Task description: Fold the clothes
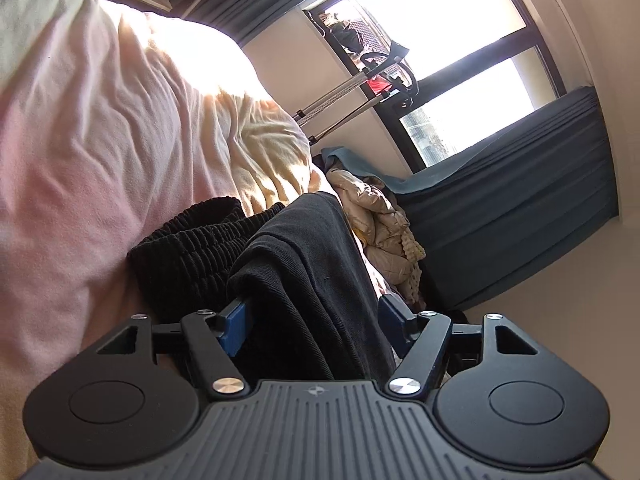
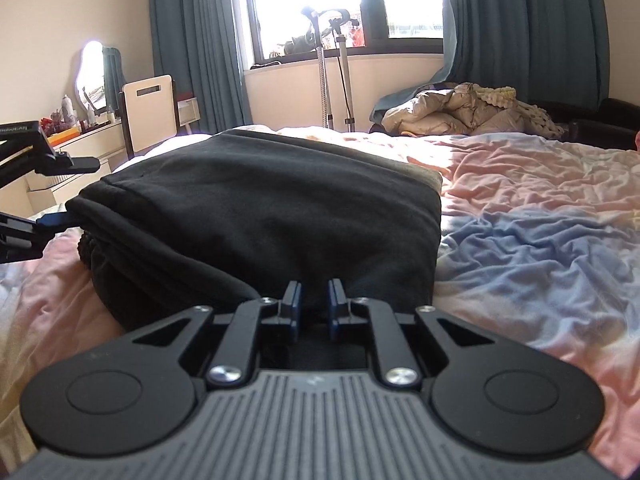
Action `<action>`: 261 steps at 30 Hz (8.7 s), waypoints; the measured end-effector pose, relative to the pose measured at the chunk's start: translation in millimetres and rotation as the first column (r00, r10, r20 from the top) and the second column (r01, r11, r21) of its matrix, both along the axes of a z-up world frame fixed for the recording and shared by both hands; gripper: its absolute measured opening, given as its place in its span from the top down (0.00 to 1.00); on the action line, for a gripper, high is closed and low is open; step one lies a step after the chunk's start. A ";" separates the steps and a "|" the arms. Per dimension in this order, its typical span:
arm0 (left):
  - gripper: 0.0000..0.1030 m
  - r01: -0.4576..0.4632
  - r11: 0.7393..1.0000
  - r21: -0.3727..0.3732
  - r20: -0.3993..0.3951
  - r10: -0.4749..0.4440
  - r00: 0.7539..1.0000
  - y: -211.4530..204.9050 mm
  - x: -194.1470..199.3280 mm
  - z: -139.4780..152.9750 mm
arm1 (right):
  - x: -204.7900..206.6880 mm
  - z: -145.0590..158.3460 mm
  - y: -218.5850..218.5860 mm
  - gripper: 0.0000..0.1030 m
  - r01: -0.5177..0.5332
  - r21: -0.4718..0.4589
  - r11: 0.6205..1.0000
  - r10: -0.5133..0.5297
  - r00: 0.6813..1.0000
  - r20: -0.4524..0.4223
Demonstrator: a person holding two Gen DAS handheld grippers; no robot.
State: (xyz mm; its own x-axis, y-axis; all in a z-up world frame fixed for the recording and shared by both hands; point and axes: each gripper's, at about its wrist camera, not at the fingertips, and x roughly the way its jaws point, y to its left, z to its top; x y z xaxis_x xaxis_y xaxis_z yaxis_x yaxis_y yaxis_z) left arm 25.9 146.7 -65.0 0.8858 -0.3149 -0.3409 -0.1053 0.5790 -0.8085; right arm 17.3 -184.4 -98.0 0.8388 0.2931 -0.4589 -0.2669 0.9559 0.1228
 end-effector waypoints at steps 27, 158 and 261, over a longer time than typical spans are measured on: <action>0.06 -0.132 0.976 -0.175 -0.258 0.084 0.963 3.7 -7.2 -60.8 | -1.4 -5.2 -0.2 0.71 -0.029 -0.001 1.000 0.029 0.999 -0.037; 0.04 0.611 0.705 0.360 -0.042 -0.642 0.765 -413.0 191.0 -38.2 | -23.1 -49.8 -398.3 0.43 0.803 0.569 0.181 -0.931 0.325 -0.163; 0.00 -0.028 0.563 0.826 0.173 -0.206 0.963 -138.6 -38.6 54.6 | -27.8 72.7 -80.5 0.15 0.224 0.154 0.962 -0.259 0.928 0.269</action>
